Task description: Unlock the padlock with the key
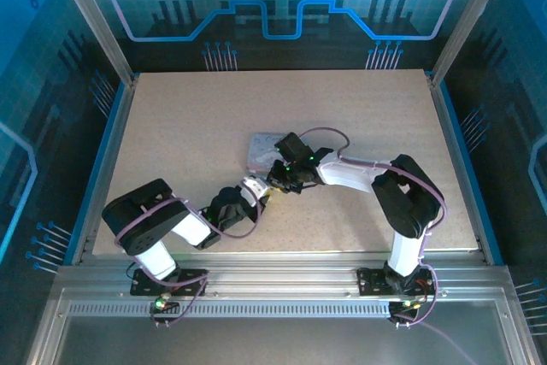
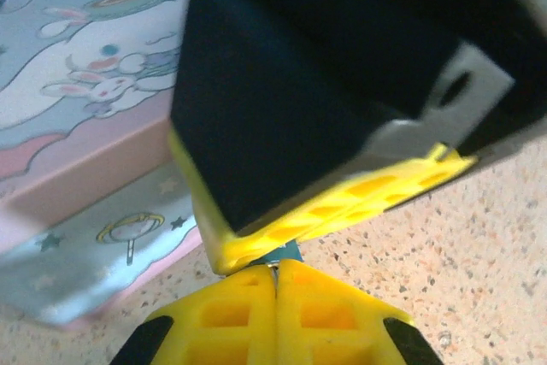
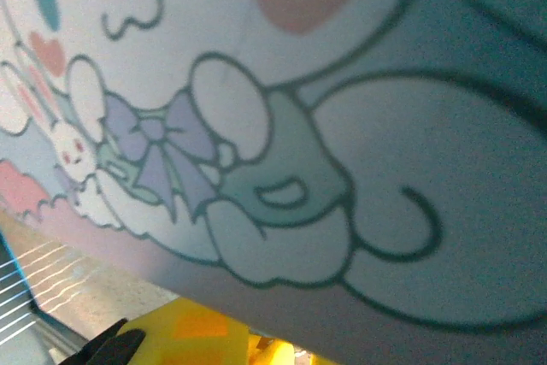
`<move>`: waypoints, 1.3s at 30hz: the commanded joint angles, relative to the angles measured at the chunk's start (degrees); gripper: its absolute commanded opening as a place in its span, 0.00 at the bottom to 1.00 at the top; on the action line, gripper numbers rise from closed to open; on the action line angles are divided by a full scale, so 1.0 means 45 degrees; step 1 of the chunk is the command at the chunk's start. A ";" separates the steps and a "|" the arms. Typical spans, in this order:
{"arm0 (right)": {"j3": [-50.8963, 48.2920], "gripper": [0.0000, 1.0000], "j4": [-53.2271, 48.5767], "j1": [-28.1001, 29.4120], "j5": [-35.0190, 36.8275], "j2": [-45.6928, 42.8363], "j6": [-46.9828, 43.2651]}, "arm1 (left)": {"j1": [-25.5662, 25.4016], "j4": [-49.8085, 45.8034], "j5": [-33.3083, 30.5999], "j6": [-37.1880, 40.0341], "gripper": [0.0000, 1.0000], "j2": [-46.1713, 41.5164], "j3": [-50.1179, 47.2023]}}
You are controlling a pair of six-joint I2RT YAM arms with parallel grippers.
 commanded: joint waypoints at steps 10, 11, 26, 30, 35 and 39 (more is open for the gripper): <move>0.0552 0.00 -0.1342 0.0214 -0.1517 -0.0134 0.0075 | -0.2872 -0.3313 -0.3070 0.5167 0.00 0.0465 0.2204; 0.0552 0.00 -0.1387 0.0187 -0.1514 -0.0166 0.0058 | -0.3120 -0.3283 -0.3672 0.5338 0.00 0.0670 0.2400; 0.0752 0.00 -0.1529 -0.0130 -0.2176 -0.0137 -0.0567 | -0.4810 -0.2276 -0.8107 0.4427 0.00 0.1592 0.2902; 0.0615 0.00 -0.1247 -0.0221 -0.2302 -0.0246 -0.0586 | -0.3481 -0.5779 -0.4503 0.0436 0.04 -0.1292 0.2428; 0.0443 0.00 -0.1095 -0.0236 -0.2313 -0.0223 -0.0538 | -0.2318 -0.6591 -0.2718 -0.1309 0.44 -0.2706 0.1769; 0.0207 0.00 -0.0952 -0.0301 -0.2240 -0.0334 -0.0453 | -0.1065 -0.7390 -0.1128 -0.3101 0.57 -0.3953 0.1358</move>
